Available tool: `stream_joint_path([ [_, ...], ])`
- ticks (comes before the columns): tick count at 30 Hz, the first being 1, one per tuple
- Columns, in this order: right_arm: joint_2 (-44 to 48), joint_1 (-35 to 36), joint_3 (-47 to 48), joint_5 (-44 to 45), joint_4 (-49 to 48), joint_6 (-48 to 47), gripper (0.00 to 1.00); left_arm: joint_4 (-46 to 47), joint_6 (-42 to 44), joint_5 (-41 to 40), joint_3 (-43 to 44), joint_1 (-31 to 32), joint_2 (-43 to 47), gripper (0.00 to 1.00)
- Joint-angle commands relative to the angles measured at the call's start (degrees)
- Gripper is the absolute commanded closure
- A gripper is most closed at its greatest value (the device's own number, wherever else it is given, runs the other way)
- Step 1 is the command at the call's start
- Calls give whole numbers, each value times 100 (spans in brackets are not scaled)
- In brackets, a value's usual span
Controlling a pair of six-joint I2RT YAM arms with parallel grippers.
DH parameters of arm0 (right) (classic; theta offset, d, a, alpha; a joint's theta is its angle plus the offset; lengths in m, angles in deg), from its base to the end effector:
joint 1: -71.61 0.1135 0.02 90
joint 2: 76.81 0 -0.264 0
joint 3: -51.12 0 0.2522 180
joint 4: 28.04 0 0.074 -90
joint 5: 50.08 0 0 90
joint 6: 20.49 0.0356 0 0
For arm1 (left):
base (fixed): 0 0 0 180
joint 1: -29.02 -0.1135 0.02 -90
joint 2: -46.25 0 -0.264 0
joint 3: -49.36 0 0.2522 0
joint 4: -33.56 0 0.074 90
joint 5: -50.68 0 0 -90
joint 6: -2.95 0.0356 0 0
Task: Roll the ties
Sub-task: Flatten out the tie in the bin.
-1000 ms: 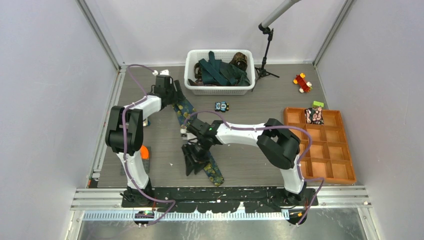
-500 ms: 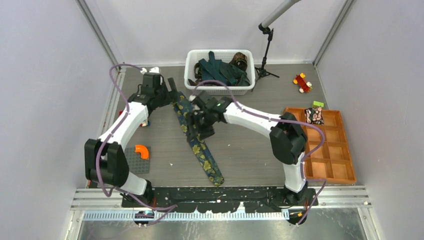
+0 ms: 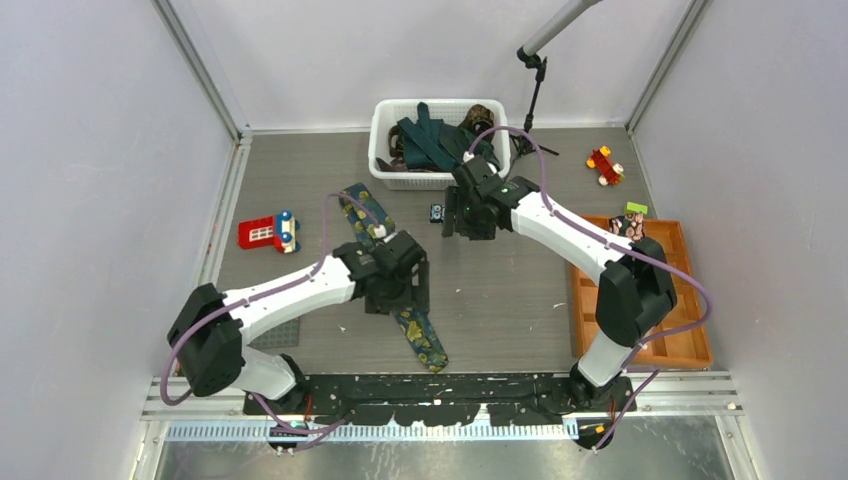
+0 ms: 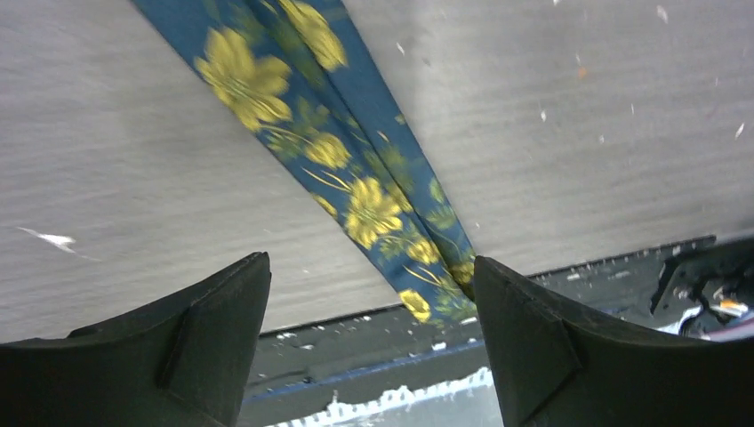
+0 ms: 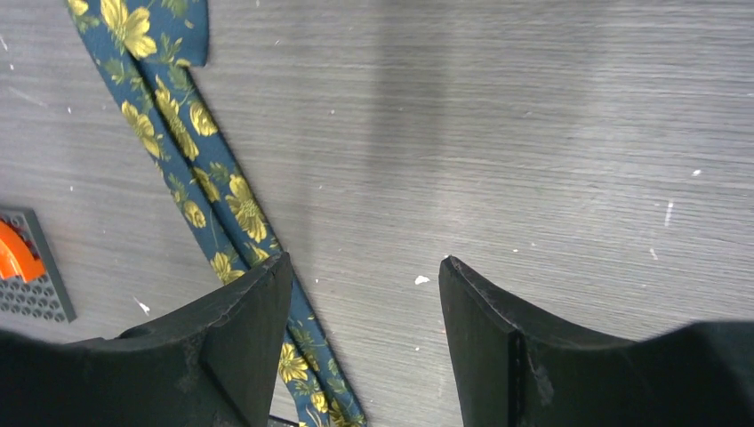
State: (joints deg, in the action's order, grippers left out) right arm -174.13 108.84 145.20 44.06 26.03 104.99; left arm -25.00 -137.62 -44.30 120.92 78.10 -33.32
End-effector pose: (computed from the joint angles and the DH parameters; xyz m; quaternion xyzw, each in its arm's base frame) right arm 0.2918 0.2185 0.2689 -0.0045 0.9590 0.1388 0.2470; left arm 0.1762 -0.1986 0.2376 -0.0215 0.9780 -0.1276 0.1634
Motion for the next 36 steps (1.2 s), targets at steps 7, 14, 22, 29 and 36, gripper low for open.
stream_joint_path([
  [7,445,-189,-87,294,-237,46,33,-176,-891,866,664,1126,-1278,15],
  [14,533,-267,-192,279,-235,44,33,94,-592,1549,769,1139,-1869,22],
  [22,356,-322,-21,175,-313,-7,33,379,-298,1977,471,1237,-2343,57],
  [29,-171,-322,303,-741,-864,-119,34,-172,-148,1443,-187,1263,-1603,81],
  [36,-1333,15,1300,-1328,-1381,-331,30,-930,-21,1067,-919,1270,-568,86],
])
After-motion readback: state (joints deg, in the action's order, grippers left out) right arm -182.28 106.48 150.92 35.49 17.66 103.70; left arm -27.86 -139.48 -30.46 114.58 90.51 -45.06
